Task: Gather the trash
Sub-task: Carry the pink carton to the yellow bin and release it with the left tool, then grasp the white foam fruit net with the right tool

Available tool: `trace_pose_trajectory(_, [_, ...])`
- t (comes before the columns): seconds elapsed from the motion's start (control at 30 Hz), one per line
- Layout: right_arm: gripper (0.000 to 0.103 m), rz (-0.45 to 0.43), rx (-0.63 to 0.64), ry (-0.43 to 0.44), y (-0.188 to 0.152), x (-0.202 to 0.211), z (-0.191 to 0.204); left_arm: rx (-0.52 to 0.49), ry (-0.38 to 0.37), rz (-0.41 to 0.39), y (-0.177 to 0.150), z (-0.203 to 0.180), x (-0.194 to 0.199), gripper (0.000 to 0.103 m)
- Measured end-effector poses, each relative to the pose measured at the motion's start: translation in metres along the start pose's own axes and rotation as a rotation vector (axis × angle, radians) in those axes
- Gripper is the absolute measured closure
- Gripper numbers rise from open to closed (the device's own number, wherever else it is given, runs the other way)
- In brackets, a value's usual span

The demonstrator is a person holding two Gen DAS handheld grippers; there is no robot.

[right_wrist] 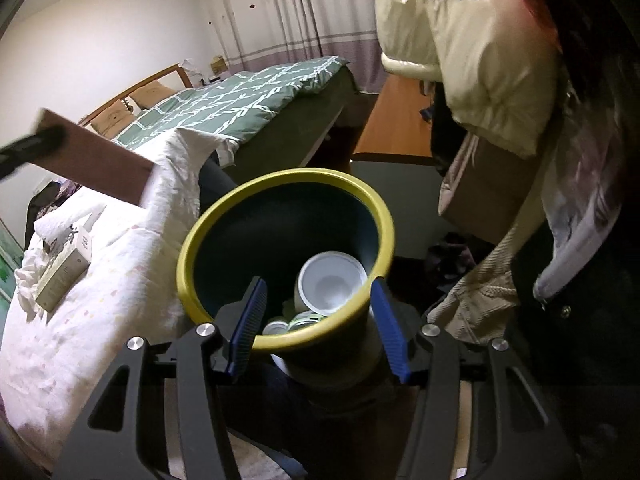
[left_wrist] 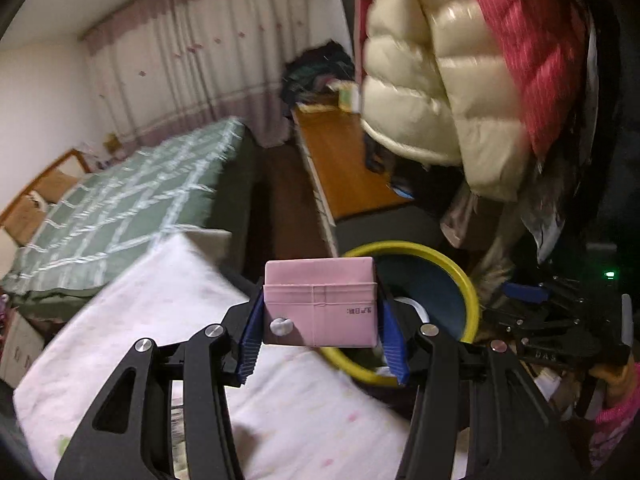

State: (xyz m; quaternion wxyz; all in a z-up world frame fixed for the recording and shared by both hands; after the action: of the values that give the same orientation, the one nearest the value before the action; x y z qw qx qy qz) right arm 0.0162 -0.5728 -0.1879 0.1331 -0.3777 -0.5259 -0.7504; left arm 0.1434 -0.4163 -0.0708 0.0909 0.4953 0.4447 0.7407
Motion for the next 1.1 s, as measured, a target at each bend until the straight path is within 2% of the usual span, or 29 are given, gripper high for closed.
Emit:
trace_pose_trajectory(0.07, [0.051,0.001,-0.008,0.000,-0.001,0.000,-0.005,-0.012,-0.033,0.030,0.000,-0.017,-0.029,0.052])
trace_pose_trajectory(0.23, [0.051,-0.008,-0.033,-0.012,-0.004,0.004,-0.020,-0.013,-0.052,0.124,-0.008,-0.035,-0.090,0.052])
trace_pose_trajectory(0.33, [0.050,-0.002,-0.048,-0.020,-0.007,0.004,-0.028,-0.001,-0.075,0.183,-0.017,-0.039,-0.114,0.052])
trace_pose_trajectory(0.43, [0.050,0.011,-0.056,-0.024,-0.009,0.001,-0.031,-0.017,-0.065,0.218,-0.026,-0.044,-0.127,0.052])
trace_pose_trajectory(0.47, [0.050,0.012,-0.057,-0.024,-0.009,0.000,-0.032,-0.018,-0.065,0.223,-0.028,-0.046,-0.129,0.050])
trace_pose_trajectory(0.5, [0.050,0.014,-0.056,-0.023,-0.009,-0.001,-0.032,-0.017,-0.062,0.224,-0.029,-0.047,-0.128,0.043])
trace_pose_trajectory(0.63, [0.050,0.014,-0.050,-0.020,-0.009,0.000,-0.027,-0.007,-0.054,0.172,-0.027,-0.044,-0.105,0.031])
trace_pose_trajectory(0.8, [0.050,0.014,-0.037,-0.012,-0.008,0.001,-0.017,0.082,-0.023,0.074,-0.024,-0.011,-0.036,0.021])
trace_pose_trajectory(0.97, [0.049,0.017,0.016,0.033,-0.004,0.000,0.014,0.171,0.084,-0.039,-0.042,0.032,0.046,0.015])
trace_pose_trajectory(1.1, [0.049,0.021,0.103,0.101,0.000,0.000,0.058,0.239,0.223,-0.097,-0.075,0.070,0.112,0.010])
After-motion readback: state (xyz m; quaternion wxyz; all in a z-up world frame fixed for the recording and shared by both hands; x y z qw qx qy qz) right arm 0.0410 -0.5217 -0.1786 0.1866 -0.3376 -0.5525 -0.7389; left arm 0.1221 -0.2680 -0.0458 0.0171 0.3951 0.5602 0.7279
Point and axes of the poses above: each gripper's, at about its wrist camera, not at the fingertips, and x roughly against the way its jaws point, z to its left, y to its top, the point moved 4 cm from there along -x, roughly the way its jaws point, and after that the axes turned 2 degrees about -y, right-handed, at the moved point
